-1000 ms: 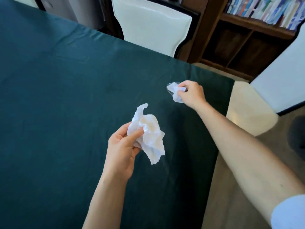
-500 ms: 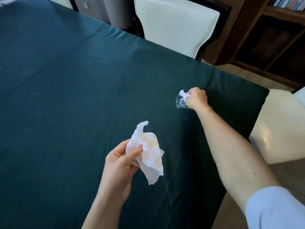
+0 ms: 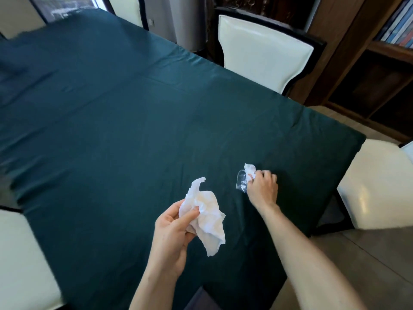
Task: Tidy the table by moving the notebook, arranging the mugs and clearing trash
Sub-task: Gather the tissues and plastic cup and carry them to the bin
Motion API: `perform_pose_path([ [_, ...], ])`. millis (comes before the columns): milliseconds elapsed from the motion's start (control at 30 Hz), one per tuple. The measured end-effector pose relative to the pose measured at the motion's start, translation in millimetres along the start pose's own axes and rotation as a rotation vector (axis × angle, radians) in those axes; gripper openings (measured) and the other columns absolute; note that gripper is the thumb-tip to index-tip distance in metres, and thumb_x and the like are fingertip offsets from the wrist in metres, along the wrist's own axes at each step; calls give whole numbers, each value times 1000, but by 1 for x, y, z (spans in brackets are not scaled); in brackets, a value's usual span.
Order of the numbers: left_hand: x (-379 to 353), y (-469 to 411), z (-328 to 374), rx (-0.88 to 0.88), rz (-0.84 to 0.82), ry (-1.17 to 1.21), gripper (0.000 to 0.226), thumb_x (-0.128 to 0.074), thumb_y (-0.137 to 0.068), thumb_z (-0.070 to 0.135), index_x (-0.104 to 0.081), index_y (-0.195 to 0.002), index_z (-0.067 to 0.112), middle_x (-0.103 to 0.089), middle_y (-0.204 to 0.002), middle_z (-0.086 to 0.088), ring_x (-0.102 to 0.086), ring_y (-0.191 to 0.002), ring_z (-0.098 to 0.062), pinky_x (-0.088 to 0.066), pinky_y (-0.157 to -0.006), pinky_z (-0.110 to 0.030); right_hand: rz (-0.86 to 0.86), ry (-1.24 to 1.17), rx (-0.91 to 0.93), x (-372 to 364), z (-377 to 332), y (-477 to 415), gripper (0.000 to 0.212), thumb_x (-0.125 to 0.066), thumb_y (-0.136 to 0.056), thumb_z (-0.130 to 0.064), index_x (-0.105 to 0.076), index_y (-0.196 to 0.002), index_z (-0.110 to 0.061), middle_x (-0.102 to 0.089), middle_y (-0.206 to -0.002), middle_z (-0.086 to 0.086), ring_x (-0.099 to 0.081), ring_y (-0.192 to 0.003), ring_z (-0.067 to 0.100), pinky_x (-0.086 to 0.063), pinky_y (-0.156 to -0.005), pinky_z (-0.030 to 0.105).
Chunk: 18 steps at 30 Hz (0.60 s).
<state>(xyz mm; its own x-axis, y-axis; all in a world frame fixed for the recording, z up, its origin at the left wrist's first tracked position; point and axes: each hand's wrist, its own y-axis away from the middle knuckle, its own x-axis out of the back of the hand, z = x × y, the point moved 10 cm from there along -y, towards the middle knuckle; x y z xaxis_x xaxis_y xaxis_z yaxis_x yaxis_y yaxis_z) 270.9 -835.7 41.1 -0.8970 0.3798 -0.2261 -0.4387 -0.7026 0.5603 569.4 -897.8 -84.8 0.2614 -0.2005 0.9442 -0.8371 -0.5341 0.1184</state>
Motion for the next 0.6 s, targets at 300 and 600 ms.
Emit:
perform_pose_path([
  [300,80,70,11,-73,58,16,15,-64,-95,-1,-76,-104,3,-76,-88,-12,-72,-68,-18,-58,-59,-29,-164,-563,-154,3,-51,130,33,-52,-102,-33,-62,-100,-2,-67,-98,15,-61,-93,35,-39,-72,34],
  [600,220,165,15,-220,166,108,15,-65,-94,0,-75,-104,6,-77,-90,-8,-69,-81,-25,-55,-71,-37,-468,-1328,70,96,-220,353,30,-45,-105,-11,-61,-90,9,-34,-68,15,-31,-58,15,-36,-53,23],
])
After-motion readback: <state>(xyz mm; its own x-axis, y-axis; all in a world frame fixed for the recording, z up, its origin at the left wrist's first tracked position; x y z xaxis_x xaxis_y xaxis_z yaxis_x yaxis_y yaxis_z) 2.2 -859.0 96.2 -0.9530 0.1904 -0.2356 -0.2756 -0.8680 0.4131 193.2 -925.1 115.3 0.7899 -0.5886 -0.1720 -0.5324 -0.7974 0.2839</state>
